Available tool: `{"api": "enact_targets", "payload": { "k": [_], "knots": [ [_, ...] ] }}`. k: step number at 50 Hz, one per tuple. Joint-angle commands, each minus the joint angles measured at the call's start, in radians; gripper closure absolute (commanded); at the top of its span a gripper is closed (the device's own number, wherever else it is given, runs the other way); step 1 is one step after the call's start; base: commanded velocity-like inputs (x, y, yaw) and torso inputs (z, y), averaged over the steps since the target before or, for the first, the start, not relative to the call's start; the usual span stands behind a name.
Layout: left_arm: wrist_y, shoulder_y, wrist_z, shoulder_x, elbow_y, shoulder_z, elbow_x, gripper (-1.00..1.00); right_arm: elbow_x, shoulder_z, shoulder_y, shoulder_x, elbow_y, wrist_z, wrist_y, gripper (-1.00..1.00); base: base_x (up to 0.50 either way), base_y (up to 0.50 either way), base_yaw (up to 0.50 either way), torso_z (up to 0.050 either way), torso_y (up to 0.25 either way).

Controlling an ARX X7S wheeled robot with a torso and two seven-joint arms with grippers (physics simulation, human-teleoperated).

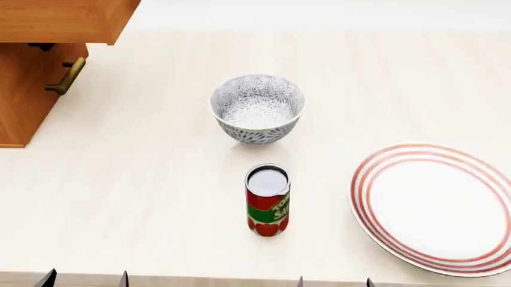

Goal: Put the bowl on the plate.

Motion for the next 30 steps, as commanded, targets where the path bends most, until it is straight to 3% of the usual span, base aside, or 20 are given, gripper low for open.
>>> {"api": "enact_targets", "payload": {
  "k": [1, 30],
  "knots": [
    [0.006, -0.003, -0.014, -0.017, -0.009, 0.02, -0.015, -1.0, -0.042, -0.035, -0.002, 0.023, -0.018, 0.038, 0.039, -1.0, 0.0, 0.0, 0.0, 0.0, 0.0],
    [-0.013, -0.048, -0.074, -0.087, 0.023, 0.067, -0.071, -1.0, 0.062, -0.025, 0.105, 0.13, -0.114, 0.047, 0.201, -1.0, 0.0, 0.0, 0.0, 0.0, 0.0]
  ]
}}
